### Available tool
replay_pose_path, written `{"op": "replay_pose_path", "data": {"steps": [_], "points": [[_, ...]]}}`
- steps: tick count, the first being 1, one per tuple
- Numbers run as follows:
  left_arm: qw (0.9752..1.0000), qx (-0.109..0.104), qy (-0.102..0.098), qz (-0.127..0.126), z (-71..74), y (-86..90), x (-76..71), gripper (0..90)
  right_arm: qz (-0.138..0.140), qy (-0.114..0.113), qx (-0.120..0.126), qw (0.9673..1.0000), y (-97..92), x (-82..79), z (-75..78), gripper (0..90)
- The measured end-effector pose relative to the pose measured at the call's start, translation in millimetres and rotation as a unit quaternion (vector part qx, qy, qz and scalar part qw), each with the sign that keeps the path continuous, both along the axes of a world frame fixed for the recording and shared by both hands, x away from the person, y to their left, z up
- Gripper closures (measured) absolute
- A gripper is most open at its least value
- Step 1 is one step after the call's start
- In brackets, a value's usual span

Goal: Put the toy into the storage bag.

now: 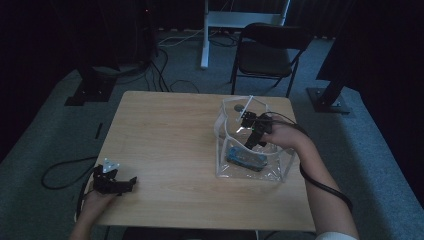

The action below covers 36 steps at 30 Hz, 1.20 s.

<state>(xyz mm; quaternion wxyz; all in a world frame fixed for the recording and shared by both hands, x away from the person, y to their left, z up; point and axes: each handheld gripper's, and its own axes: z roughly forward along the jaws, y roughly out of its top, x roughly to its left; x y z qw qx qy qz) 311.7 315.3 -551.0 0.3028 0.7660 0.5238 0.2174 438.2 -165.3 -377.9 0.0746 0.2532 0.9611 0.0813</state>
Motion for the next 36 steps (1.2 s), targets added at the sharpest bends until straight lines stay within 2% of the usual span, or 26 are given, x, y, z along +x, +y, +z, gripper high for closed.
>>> {"op": "replay_pose_path", "data": {"steps": [6,23,36], "points": [[1.0,0.0,0.0,0.0,0.0,0.0,0.0,1.5,-0.008,-0.006,0.017,0.9998,-6.5,-2.6,7.0,15.8],[1.0,0.0,0.0,0.0,0.0,0.0,0.0,1.5,0.0,-0.024,0.046,0.9986,-11.4,-15.0,22.5,15.8],[1.0,0.0,0.0,0.0,0.0,0.0,0.1,1.5,0.009,-0.041,0.083,0.9956,-15.7,-31.5,31.7,15.8]]}}
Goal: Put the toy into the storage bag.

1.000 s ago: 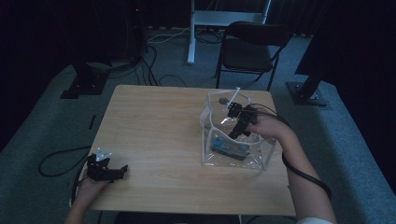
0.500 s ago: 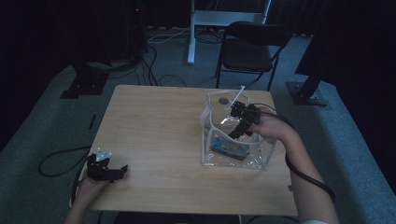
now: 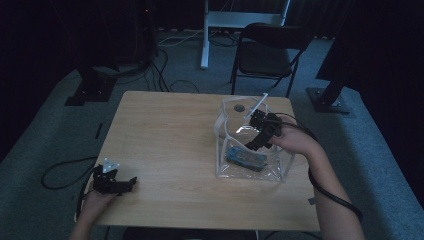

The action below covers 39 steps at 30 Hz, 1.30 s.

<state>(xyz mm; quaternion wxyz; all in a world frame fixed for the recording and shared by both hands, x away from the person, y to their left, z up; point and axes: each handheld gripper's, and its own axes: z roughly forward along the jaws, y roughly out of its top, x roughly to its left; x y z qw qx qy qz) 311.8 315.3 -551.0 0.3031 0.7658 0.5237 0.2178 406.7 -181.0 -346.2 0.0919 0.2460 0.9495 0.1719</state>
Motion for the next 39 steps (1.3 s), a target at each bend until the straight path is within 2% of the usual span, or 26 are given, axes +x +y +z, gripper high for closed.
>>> {"op": "replay_pose_path", "data": {"steps": [6,7,13,19,26,32,35,39], "points": [[1.0,0.0,0.0,0.0,0.0,0.0,0.0,1.5,-0.004,-0.007,0.01,0.9999,-2.4,-5.5,1.8,16.7],[1.0,0.0,0.0,0.0,0.0,0.0,0.0,1.5,-0.004,-0.011,0.021,0.9997,-4.1,-8.2,3.5,16.9],[1.0,0.0,0.0,0.0,-0.1,0.0,0.0,1.5,0.0,-0.02,0.032,0.9993,-5.5,-16.4,7.4,16.9],[1.0,0.0,0.0,0.0,0.0,0.0,0.0,1.5,0.001,-0.03,0.059,0.9978,-10.6,-22.5,11.9,16.9],[1.0,0.0,0.0,0.0,-0.2,-0.2,-0.1,1.5,-0.005,-0.045,0.075,0.9962,-13.9,-26.2,19.6,16.9],[1.0,0.0,0.0,0.0,-0.2,-0.2,-0.1,1.5,0.004,-0.043,0.097,0.9943,-15.0,-30.6,25.1,16.9],[1.0,0.001,0.0,0.0,-0.2,-0.1,-0.1,1.5,0.007,-0.043,0.094,0.9946,-14.0,-32.9,24.8,16.9],[1.0,0.0,0.0,0.0,-0.2,-0.2,-0.1,1.5,0.019,-0.041,0.109,0.993,-12.5,-40.6,26.1,16.9]]}}
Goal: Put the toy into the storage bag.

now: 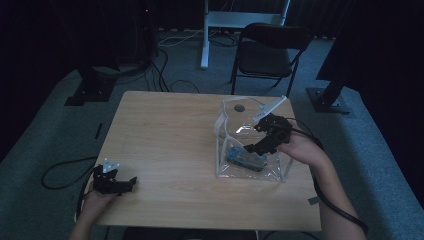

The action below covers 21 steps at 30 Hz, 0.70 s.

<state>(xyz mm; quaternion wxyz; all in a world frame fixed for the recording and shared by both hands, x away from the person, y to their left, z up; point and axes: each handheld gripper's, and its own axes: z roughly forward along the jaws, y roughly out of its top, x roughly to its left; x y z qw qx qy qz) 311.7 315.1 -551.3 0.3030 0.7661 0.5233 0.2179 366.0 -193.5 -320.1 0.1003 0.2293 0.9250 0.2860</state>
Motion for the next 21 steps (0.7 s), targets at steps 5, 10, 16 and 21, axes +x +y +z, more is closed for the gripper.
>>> {"op": "replay_pose_path", "data": {"steps": [5,10,16,21], "points": [[1.0,0.0,0.0,0.0,0.0,0.0,0.0,1.5,0.02,-0.003,0.021,0.9996,3.7,-12.5,4.4,16.9],[1.0,0.0,0.0,0.0,0.0,0.0,0.0,1.5,0.038,-0.008,0.024,0.9989,10.3,-27.7,4.4,16.9],[1.0,-0.002,0.001,0.001,-0.1,-0.3,-0.2,1.5,0.054,-0.008,0.032,0.998,15.6,-43.5,-4.7,16.9],[1.0,-0.002,-0.001,0.002,-0.3,-0.4,-0.2,1.5,0.058,-0.004,0.032,0.9978,18.4,-48.7,-14.4,16.8]]}}
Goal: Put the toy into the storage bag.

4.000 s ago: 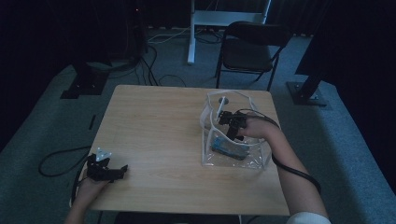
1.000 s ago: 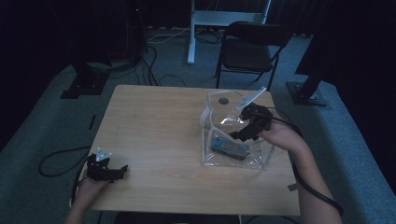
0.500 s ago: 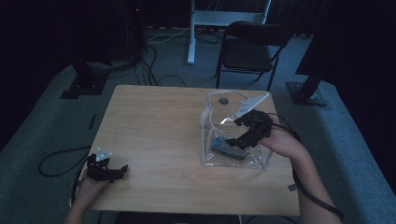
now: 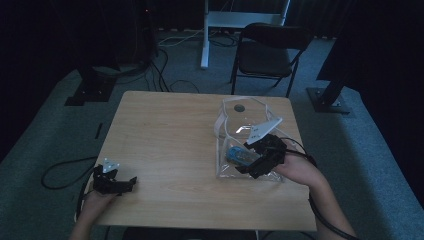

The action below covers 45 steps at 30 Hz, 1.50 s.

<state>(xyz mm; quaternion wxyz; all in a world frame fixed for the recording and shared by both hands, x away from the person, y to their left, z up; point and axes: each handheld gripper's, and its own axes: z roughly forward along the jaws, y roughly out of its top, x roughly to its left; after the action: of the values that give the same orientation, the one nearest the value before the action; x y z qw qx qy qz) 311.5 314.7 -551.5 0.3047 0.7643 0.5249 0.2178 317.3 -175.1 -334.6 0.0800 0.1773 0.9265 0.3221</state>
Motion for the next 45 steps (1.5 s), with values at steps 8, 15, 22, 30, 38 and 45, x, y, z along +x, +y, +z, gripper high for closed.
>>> {"op": "replay_pose_path", "data": {"steps": [8,15,22,30,38,45], "points": [[1.0,0.001,0.001,-0.001,0.2,0.2,0.0,1.5,0.005,0.013,0.012,0.9998,-1.3,-4.9,-18.7,16.8],[1.0,0.002,0.002,-0.001,0.3,0.3,-0.1,1.5,-0.003,0.025,0.032,0.9992,-8.5,-11.0,-40.1,16.3],[1.0,0.001,0.001,-0.001,0.2,0.2,0.0,1.5,-0.013,0.01,0.054,0.9984,-14.0,-16.9,-61.2,15.6],[1.0,0.001,0.001,-0.001,0.2,0.3,0.0,1.5,-0.006,0.002,0.081,0.9967,-19.1,-27.2,-68.1,14.8],[1.0,0.001,0.001,-0.001,0.1,0.2,0.0,1.5,-0.009,0.005,0.097,0.9953,-26.3,-34.7,-65.2,14.8],[1.0,0.001,0.001,-0.001,0.1,0.1,-0.4,1.5,-0.025,0.008,0.102,0.9945,-36.2,-40.3,-78.8,14.2]]}}
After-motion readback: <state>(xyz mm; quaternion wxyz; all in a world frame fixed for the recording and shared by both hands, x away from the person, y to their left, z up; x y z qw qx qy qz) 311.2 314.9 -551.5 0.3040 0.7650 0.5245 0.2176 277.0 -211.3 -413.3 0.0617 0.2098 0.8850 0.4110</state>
